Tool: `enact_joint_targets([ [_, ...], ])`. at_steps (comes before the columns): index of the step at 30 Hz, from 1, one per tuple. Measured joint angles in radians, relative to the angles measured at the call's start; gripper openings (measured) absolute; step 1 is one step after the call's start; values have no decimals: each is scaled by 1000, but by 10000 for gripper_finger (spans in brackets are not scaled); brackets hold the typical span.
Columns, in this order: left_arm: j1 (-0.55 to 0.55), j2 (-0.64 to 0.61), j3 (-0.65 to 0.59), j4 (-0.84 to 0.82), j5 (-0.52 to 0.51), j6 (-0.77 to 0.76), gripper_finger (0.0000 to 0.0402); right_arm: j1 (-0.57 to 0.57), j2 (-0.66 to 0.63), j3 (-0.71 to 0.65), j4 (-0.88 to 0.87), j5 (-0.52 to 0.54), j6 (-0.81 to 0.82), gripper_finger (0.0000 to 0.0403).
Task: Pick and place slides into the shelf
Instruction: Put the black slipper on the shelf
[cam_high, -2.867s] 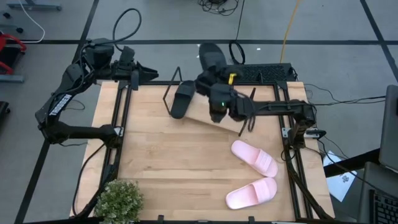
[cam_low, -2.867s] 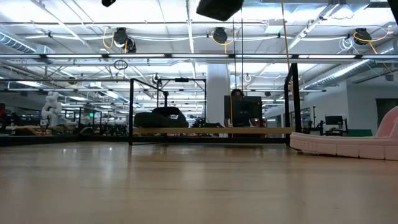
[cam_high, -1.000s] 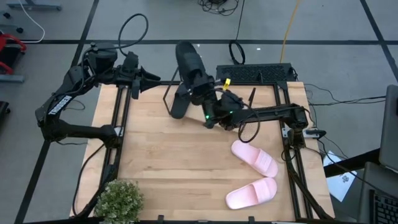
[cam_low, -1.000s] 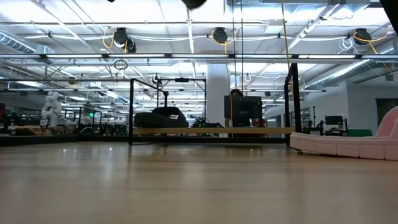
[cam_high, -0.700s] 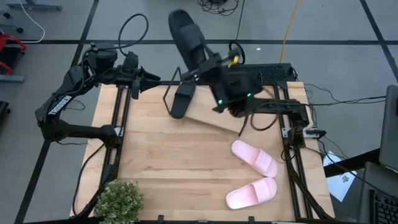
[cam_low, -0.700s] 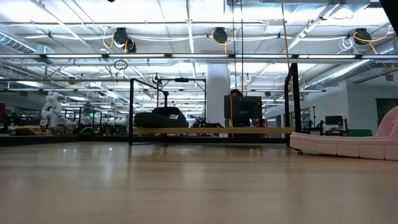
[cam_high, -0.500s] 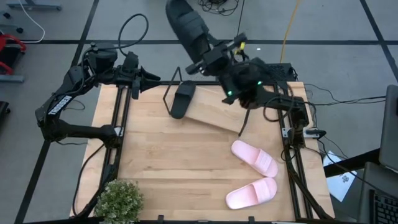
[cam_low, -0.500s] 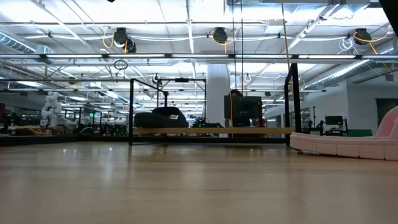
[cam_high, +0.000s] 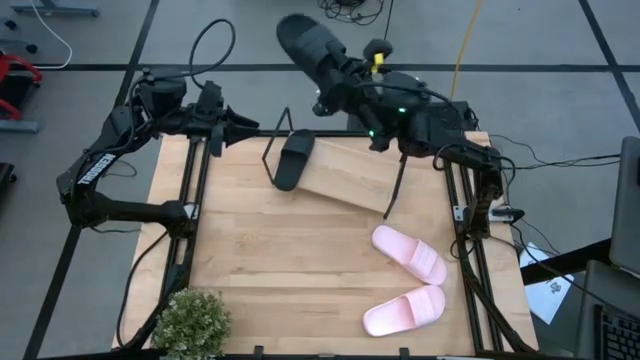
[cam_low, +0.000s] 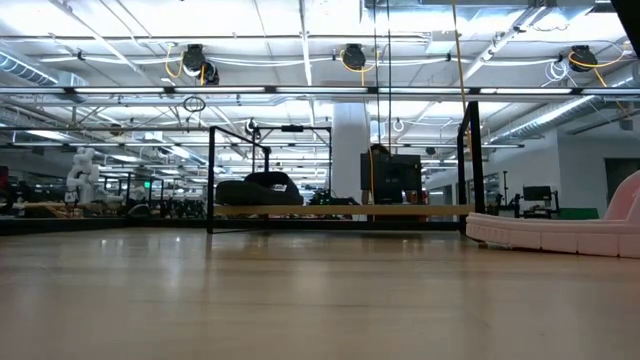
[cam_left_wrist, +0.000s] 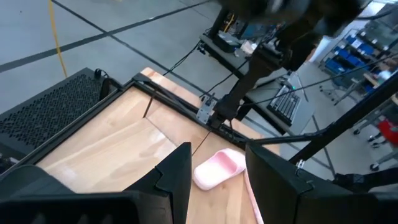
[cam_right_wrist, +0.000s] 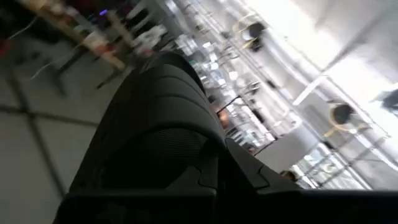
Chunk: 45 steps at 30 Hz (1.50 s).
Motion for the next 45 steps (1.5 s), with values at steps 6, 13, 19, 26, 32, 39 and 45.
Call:
enact_joint_targets([
  [6, 0, 0, 0, 11, 2, -15, 147, -56, 2, 0, -347, -75, 262, 0],
  [13, 0, 0, 0, 8, -5, -19, 147, -94, 2, 0, -700, -74, 582, 0],
  [19, 0, 0, 0, 8, -24, -19, 147, -88, 23, -13, -891, -68, 865, 0],
  [26, 0, 0, 0, 9, -25, -19, 147, -88, 29, -169, -823, -112, 1028, 0],
  [32, 0, 0, 0, 8, -25, -19, 147, -108, 29, -314, -806, -119, 1188, 0],
  [39, -1, 0, 0, 8, -57, -16, 147, -127, 29, -451, -817, -121, 1375, 0],
  [45, -1, 0, 0, 7, -77, -9, 147, -138, 29, -515, -841, -120, 1482, 0],
])
